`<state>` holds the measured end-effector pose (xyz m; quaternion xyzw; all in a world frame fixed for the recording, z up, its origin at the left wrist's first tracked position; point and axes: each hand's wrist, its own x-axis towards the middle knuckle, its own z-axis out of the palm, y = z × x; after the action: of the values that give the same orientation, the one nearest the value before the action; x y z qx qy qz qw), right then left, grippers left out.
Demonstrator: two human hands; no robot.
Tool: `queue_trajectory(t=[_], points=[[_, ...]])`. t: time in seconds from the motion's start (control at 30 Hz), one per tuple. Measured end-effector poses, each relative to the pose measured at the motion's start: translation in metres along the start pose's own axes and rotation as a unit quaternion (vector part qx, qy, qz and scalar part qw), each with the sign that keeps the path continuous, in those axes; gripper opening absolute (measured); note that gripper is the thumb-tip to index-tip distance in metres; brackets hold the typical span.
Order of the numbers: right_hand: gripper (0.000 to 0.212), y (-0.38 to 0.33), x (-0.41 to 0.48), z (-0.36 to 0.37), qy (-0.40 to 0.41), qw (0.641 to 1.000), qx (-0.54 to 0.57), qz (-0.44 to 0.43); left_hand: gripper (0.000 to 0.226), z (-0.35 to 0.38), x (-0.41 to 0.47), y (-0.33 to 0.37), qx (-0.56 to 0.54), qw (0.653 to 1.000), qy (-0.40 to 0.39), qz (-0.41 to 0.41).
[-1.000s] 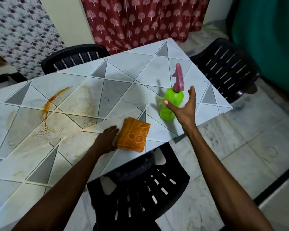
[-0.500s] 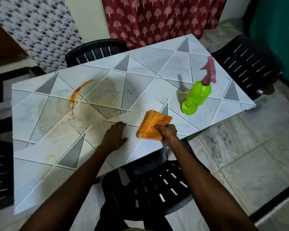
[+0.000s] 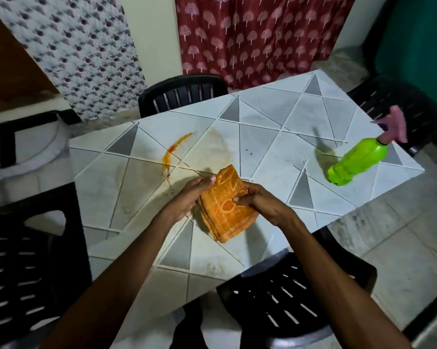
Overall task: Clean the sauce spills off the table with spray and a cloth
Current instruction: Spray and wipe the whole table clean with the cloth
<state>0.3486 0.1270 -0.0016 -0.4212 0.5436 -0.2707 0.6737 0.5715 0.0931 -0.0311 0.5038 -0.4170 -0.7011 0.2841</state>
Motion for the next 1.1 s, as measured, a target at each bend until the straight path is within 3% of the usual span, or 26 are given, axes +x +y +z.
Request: queue_trajectory(t=[0.07,0.3,0.4,0.53,0.63,0.77,0.93,1.03,1.1], points=[[0.035,-0.004,0.005,0.018,0.007,1.000,-0.009,0.021,0.034,-0.022,-0.008,0.006,0.028,0.999,-0.019,-0.016],[0.041,-0.020,0.034,0.064,-0.034,0.992,0.076,0.096,0.030,-0.076,-0.007,0.011,0.002,0.999,0.040,0.034],[0.042,-0.026,0.052,0.072,0.009,0.993,0.085,0.082,0.028,-0.084,0.008,0.019,0.003,0.993,0.109,0.046],[0.035,-0.040,0.079,0.067,0.111,0.983,0.138,0.047,0.032,-0.101,0.048,0.022,0.034,0.988,0.145,0.027],[0.027,-0.051,0.109,0.054,0.160,0.969,0.189,0.011,0.038,-0.120,0.084,0.017,0.126,0.976,0.171,0.044],[0.028,-0.063,0.157,0.031,0.210,0.959,0.188,0.015,0.065,-0.148,0.129,0.019,0.357,0.910,0.196,0.073],[0.020,-0.083,0.211,0.006,0.262,0.954,0.147,0.001,0.087,-0.189,0.194,0.027,0.538,0.813,0.209,0.075],[0.016,-0.100,0.243,0.002,0.307,0.945,0.004,-0.112,0.089,-0.206,0.222,0.025,0.593,0.784,0.179,0.038],[0.024,-0.105,0.269,-0.002,0.323,0.905,-0.174,-0.216,0.093,-0.211,0.231,0.020,0.605,0.775,0.178,0.043]])
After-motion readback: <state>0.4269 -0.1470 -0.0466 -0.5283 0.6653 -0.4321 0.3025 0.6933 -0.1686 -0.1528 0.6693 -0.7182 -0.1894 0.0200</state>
